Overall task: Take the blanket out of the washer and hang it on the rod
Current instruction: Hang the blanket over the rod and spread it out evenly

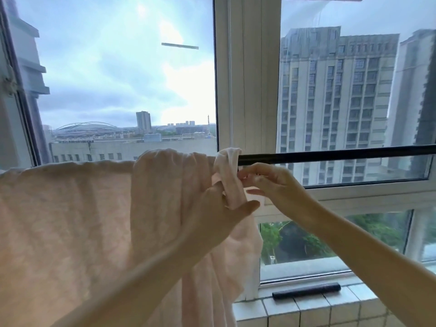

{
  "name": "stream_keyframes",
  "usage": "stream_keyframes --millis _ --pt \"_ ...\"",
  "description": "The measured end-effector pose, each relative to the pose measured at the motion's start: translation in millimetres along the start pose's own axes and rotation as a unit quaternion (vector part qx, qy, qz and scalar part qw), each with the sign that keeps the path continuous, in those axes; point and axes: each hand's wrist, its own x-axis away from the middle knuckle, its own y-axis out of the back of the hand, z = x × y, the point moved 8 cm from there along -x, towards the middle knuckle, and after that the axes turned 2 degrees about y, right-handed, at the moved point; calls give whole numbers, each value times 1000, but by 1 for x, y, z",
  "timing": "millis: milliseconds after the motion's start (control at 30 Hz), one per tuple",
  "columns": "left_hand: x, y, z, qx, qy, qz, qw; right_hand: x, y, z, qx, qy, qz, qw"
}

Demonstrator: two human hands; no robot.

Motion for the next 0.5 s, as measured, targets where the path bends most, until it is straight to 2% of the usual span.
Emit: stream_keyframes --millis 67,200,300,400,500 --pt "0 8 4 2 3 -37 999 1 3 -11 11 -9 16 1000" --pt "2 28 29 41 63 -91 993 -7 9 -41 79 -56 -10 995" --pt "6 38 32 13 70 -118 991 -20 -2 -53 141 -66 14 988" --pt "11 42 24 24 59 -125 990 -34 -22 -71 128 -122 50 983" --pt "17 37 20 37 46 -95 994 -36 -33 -88 48 -196 63 977"
